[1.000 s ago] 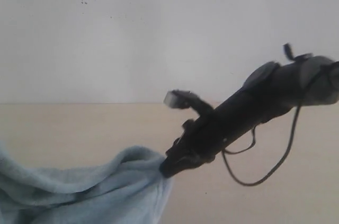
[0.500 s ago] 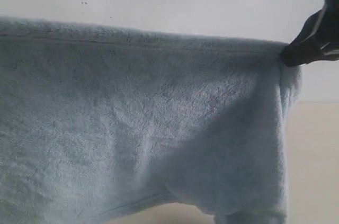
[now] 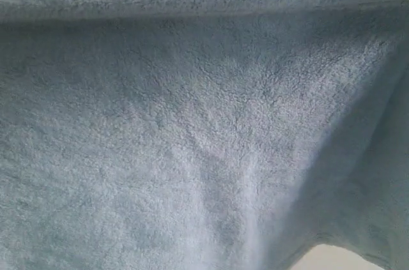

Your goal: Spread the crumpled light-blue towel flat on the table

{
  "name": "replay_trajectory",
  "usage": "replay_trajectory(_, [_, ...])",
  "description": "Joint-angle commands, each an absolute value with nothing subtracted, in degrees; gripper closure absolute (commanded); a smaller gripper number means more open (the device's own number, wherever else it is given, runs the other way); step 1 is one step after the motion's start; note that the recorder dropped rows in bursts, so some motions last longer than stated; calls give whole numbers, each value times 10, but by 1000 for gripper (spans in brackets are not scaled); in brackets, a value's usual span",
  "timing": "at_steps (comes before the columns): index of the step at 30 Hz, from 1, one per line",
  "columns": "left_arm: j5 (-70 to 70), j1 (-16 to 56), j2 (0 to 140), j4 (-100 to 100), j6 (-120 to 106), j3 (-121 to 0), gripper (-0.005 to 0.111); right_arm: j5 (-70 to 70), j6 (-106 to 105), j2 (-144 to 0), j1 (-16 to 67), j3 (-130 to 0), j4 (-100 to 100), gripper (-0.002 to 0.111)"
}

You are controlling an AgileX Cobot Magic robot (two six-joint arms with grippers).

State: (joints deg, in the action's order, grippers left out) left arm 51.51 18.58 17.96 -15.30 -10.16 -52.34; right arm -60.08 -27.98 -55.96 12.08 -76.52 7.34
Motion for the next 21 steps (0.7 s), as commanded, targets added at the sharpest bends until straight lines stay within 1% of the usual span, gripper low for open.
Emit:
replay_trajectory(1, [505,192,235,-158,-119,-503,103,-588,-275,-617,120,-767,47,106])
replay_trajectory(6, [468,192,354,-196,-104,-489,103,-549,-294,-727,120,-767,43,106])
replay_trajectory(11, [383,192,484,-308,-4,-488,103,-472,-321,-840,120,-767,43,106])
replay_trajectory(16, [311,192,636,-413,65,-488,103,-335,-335,-960,120,-767,43,106])
replay_trajectory(18, [282,185,703,-472,114,-491,103,-275,-343,-1006,120,-771,40,106])
replay_trajectory(21, [243,163,792,-576,246,-507,103,-250,-346,-1080,120,-812,29,106])
